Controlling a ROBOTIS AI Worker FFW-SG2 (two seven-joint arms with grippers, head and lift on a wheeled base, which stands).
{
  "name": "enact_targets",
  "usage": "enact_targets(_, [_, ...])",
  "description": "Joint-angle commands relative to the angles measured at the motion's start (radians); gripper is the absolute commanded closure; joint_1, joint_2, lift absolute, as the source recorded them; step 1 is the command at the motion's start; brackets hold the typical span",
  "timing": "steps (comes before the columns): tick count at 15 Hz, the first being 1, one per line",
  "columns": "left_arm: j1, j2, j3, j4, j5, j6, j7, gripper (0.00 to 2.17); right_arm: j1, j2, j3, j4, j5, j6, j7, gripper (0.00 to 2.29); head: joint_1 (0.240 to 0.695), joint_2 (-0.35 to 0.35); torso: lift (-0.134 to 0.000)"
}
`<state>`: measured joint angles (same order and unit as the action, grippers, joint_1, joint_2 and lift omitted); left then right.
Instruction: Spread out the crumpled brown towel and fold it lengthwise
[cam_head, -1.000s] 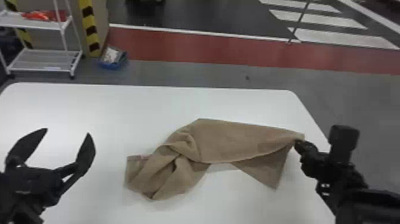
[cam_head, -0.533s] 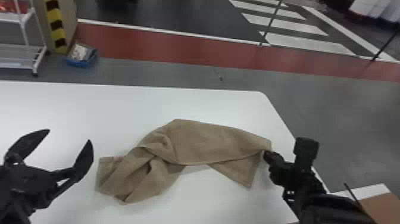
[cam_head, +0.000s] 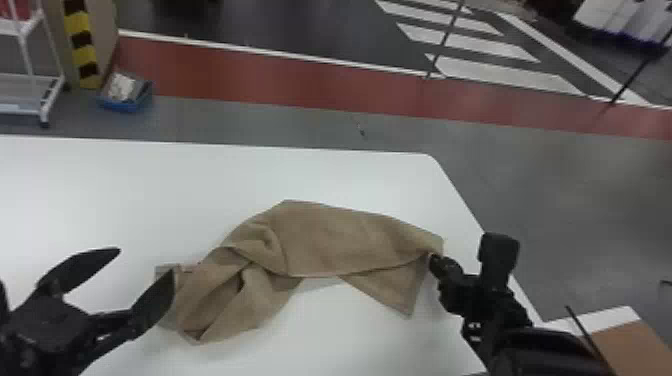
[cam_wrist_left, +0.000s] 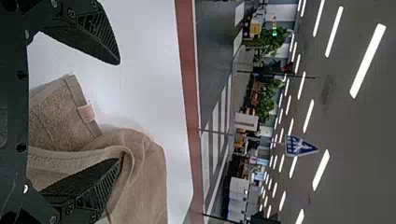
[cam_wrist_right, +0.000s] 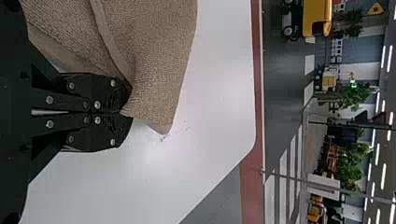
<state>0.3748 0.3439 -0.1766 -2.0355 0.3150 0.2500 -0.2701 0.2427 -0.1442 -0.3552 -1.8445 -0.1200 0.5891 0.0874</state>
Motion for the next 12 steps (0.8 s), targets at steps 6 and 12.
enact_targets(6, [0.003,-0.013,0.003,-0.006,-0.082,0.167,-0.077,0.21,0.003,0.000,0.004,0.007,0.002,-0.019,0.000,1.65,0.695,-0.350,-0.123])
enact_targets(12, [-0.002,-0.020,-0.007,0.008,-0.109,0.219,-0.087,0.22,0.006,0.000,0.001,0.007,-0.009,-0.041,0.000,1.65,0.695,-0.350,-0.123])
